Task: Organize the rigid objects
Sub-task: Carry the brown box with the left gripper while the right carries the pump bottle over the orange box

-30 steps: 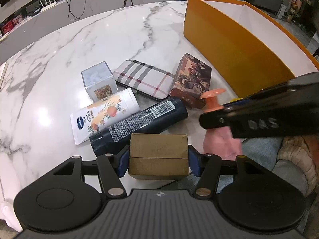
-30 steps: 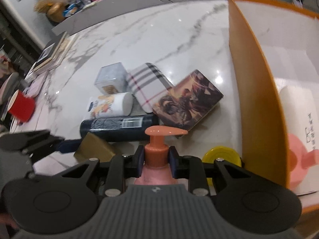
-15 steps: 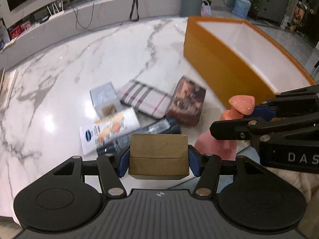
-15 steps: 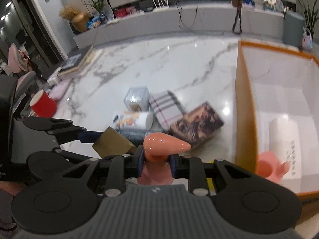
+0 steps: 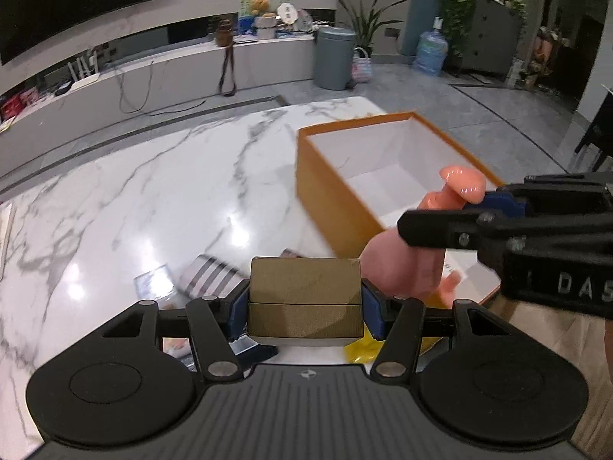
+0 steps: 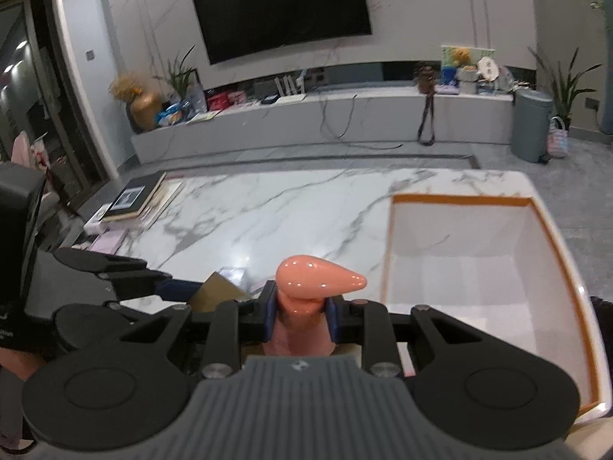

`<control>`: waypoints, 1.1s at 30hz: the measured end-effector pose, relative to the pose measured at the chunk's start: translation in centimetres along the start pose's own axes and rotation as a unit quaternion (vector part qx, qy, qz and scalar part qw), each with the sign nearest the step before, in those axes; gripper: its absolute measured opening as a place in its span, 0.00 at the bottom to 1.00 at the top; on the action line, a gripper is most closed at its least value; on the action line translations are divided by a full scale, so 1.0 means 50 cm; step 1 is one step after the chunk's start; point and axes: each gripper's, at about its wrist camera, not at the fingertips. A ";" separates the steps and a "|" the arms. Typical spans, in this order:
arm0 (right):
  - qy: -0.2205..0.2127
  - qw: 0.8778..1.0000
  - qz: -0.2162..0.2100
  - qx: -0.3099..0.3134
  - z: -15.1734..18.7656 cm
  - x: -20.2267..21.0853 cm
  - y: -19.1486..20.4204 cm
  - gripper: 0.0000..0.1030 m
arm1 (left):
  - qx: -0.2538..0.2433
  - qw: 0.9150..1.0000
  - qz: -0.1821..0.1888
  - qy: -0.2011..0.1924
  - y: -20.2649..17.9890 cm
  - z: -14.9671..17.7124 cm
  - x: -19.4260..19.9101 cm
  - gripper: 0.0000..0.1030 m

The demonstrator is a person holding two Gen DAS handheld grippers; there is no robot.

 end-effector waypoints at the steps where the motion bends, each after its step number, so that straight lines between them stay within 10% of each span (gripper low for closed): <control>1: -0.003 1.000 0.005 -0.002 -0.003 0.007 -0.010 0.24 | 0.001 1.000 0.003 0.000 -0.004 -0.005 -0.005 0.65; 19: -0.005 0.996 0.046 -0.075 -0.002 -0.020 -0.177 0.24 | 0.012 0.999 0.037 -0.015 -0.047 -0.096 -0.069 0.65; 33: 0.108 0.991 0.024 -0.076 0.037 -0.142 -0.243 0.24 | -0.023 0.998 0.062 -0.018 -0.089 -0.177 -0.136 0.65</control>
Point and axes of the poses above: each gripper's, at about its wrist camera, not at the fingertips, and x roughly against the way its jaws point, y to its left, z to its underside, and after that the axes turned 8 degrees about -z, right-handed
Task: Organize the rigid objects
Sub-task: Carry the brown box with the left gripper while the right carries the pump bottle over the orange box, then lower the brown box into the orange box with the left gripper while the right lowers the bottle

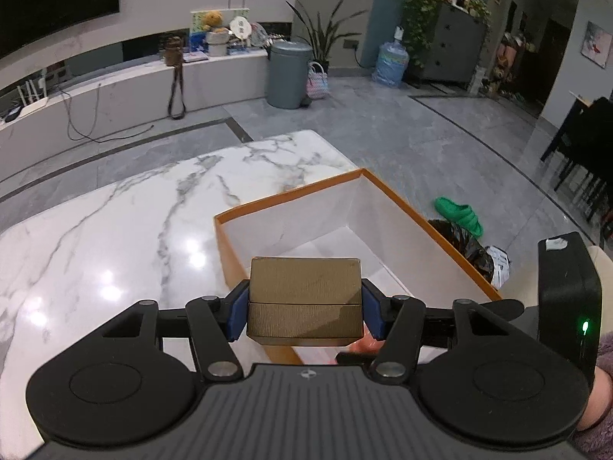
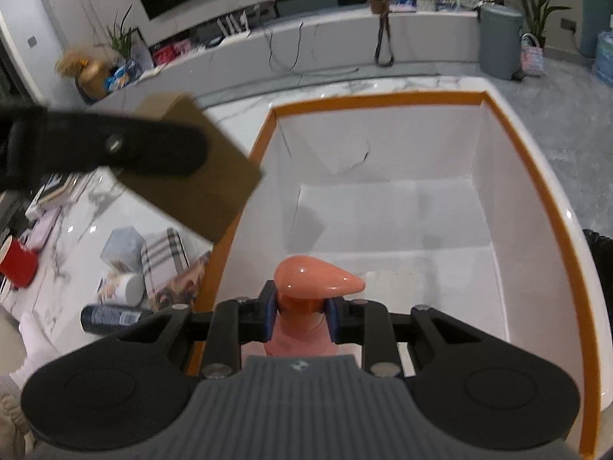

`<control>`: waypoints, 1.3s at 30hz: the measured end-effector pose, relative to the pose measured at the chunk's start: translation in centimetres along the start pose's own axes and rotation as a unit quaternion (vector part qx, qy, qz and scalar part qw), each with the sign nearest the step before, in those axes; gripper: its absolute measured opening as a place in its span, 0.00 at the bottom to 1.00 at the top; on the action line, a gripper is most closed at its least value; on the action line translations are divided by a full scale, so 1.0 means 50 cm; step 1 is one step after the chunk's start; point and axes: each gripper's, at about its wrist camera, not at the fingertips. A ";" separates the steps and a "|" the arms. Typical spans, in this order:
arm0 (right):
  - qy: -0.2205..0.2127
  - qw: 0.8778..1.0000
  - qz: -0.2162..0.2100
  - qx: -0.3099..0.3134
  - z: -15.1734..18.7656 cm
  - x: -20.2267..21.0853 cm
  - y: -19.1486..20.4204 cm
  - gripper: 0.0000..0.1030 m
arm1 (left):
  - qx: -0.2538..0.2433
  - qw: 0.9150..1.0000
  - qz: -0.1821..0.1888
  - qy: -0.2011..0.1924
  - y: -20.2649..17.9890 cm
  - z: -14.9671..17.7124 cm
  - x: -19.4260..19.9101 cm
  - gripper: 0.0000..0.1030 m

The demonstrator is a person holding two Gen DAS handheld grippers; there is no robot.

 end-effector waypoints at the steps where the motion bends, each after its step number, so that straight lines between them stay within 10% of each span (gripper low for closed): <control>1: 0.008 1.000 0.000 0.007 0.000 -0.005 0.002 0.24 | -0.003 1.000 0.000 0.001 -0.006 -0.002 -0.003 0.65; 12: 0.076 0.994 -0.024 0.077 0.003 -0.037 0.015 0.33 | -0.033 0.999 -0.004 0.024 -0.038 -0.003 -0.045 0.65; 20: 0.070 0.994 -0.013 0.083 -0.006 -0.006 0.009 0.60 | -0.043 0.999 -0.001 0.024 -0.056 -0.010 -0.040 0.65; 25: 0.051 0.994 -0.011 0.091 -0.020 0.036 0.005 0.61 | -0.055 0.998 -0.012 0.042 -0.076 -0.019 -0.061 0.65; 39: 0.060 0.996 0.052 0.036 -0.047 0.031 -0.115 0.17 | -0.103 0.985 -0.029 0.139 -0.126 -0.012 -0.151 0.65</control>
Point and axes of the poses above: each gripper's, at about its wrist camera, not at the fingertips, and x roughly against the way its jaws point, y to its left, z to its underside, and after that the axes turned 8 degrees about -z, right-handed
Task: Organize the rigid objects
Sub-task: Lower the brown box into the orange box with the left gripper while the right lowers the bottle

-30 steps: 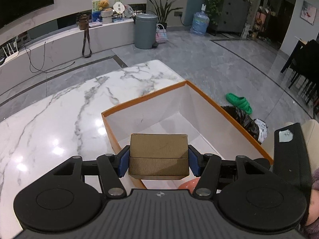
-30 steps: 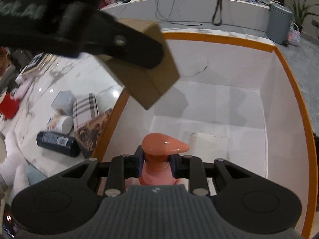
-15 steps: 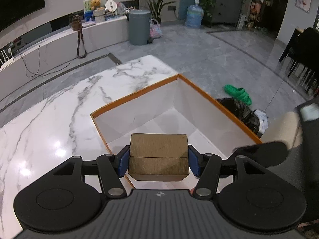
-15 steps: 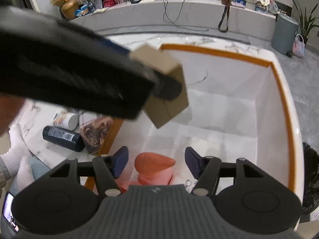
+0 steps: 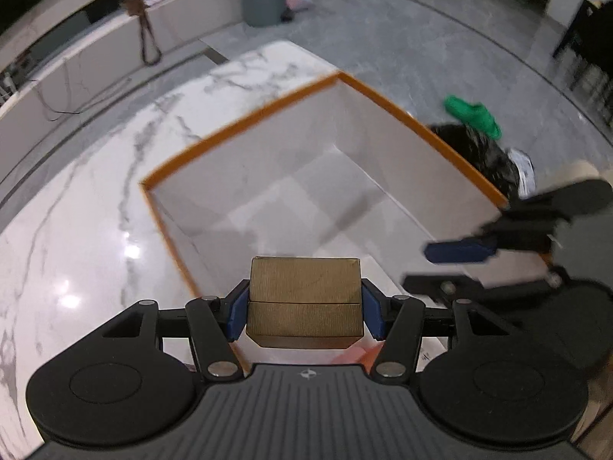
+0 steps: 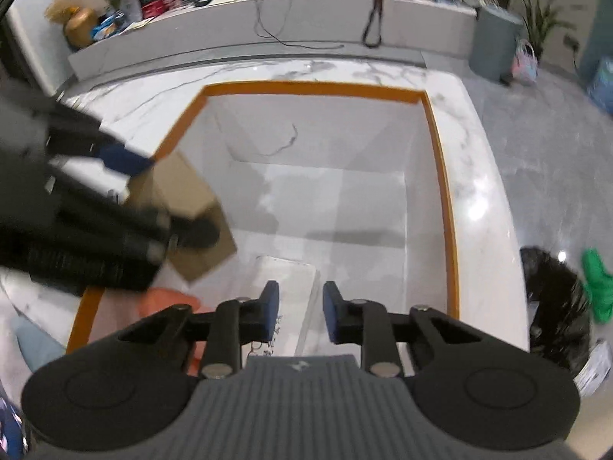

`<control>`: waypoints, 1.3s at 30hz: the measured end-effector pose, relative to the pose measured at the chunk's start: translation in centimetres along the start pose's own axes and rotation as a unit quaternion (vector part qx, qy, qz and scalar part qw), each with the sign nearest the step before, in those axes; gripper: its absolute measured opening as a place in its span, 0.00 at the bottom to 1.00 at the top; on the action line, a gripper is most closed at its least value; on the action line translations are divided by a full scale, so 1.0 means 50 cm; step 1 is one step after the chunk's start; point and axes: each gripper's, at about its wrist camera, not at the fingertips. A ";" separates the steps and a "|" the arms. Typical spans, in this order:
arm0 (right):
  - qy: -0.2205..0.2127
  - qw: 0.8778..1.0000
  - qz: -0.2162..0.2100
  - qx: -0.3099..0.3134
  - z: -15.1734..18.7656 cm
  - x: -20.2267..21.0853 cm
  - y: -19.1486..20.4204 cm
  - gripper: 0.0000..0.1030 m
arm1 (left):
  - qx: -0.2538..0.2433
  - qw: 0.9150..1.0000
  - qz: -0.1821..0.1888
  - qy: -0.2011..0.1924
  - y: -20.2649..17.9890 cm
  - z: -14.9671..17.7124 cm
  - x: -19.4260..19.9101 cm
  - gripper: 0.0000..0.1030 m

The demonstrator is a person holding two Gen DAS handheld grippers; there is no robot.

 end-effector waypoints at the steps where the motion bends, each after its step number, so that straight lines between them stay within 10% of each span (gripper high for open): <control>1: 0.001 1.000 -0.002 -0.008 -0.002 -0.007 -0.006 0.15 | -0.006 1.000 -0.002 0.006 -0.006 -0.001 -0.006 0.65; 18: 0.009 0.993 -0.079 -0.093 -0.002 -0.072 -0.046 0.13 | -0.065 0.992 -0.031 0.106 -0.028 -0.005 -0.064 0.68; 32: -0.014 0.987 -0.100 -0.125 -0.017 -0.065 -0.042 0.22 | 0.051 0.998 0.015 -0.026 0.073 0.021 0.063 0.69; 39: -0.011 0.984 -0.130 -0.118 -0.031 -0.075 -0.004 0.37 | 0.132 0.991 -0.003 -0.018 0.112 0.048 0.058 0.53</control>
Point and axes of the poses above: each gripper's, at about its wrist camera, not at the fingertips, and x roughly against the way its jaws point, y to its left, z to its underside, and after that the axes turned 8 degrees about -z, right-handed
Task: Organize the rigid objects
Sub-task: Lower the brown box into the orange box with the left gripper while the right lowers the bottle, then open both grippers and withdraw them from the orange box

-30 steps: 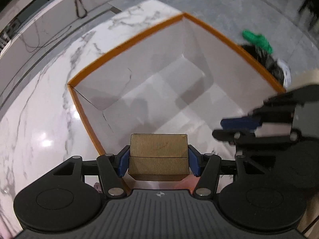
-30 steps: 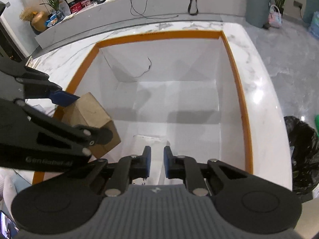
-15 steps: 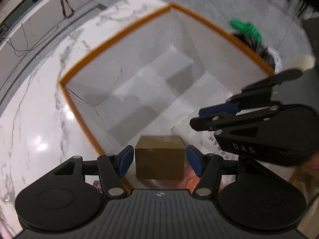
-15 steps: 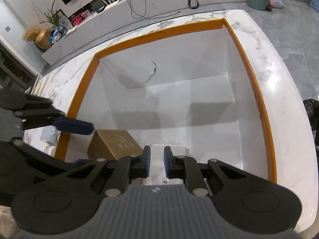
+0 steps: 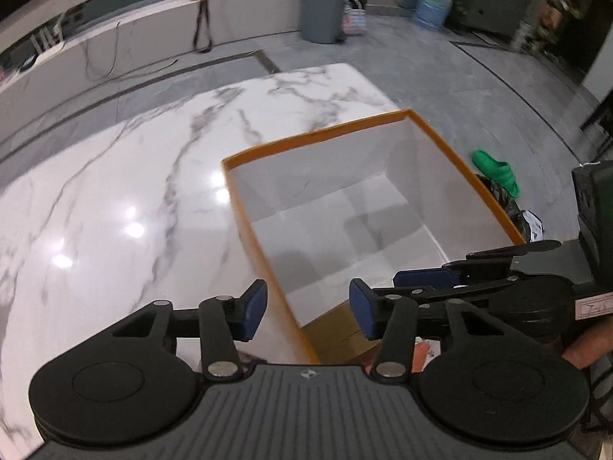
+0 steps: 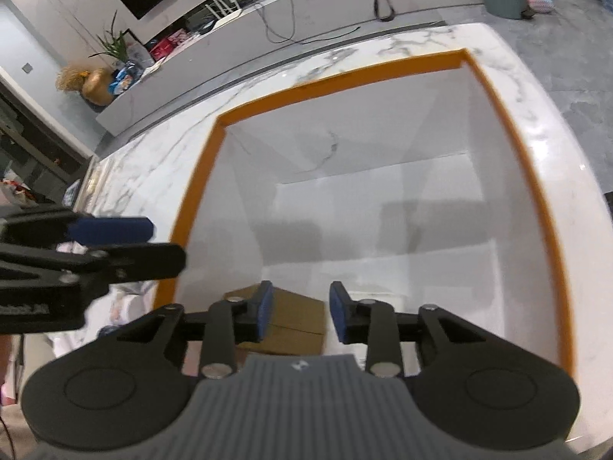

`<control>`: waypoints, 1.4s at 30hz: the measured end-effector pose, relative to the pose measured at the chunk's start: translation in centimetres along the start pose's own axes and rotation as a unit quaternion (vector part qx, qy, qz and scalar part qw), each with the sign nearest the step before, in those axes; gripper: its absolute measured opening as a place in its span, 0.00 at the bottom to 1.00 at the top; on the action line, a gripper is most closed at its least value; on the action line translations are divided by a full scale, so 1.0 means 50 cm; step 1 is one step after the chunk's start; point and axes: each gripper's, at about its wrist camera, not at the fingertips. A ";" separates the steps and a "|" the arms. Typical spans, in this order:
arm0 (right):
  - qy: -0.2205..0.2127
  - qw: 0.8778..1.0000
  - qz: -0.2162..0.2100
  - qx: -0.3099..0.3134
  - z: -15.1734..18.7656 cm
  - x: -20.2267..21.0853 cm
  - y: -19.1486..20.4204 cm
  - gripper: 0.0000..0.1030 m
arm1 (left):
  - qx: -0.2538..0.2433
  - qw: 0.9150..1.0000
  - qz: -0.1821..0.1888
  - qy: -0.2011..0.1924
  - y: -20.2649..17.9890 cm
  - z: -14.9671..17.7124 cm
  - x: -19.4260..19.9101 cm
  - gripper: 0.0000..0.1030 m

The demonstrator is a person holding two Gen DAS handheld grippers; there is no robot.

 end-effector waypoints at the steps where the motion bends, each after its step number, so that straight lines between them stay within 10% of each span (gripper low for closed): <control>1: 0.002 1.000 -0.007 -0.004 0.001 -0.004 0.003 0.38 | 0.006 1.000 0.001 0.002 0.006 0.004 -0.001 0.51; 22: 0.051 0.997 -0.038 -0.046 0.008 -0.048 -0.017 0.23 | 0.046 0.998 0.036 0.019 0.044 0.060 -0.029 0.39; 35: 0.040 0.995 0.070 -0.056 0.019 -0.012 -0.072 0.39 | 0.043 0.998 0.042 0.024 0.032 0.066 -0.032 0.31; 42: 0.052 0.995 0.058 -0.064 0.015 -0.022 -0.082 0.20 | 0.040 0.998 0.042 0.024 0.023 0.063 -0.035 0.31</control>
Point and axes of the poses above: each gripper's, at about its wrist camera, not at the fingertips, and x roughly against the way its jaws point, y to its left, z to its underside, and after that the axes turned 8 degrees about -z, right-handed
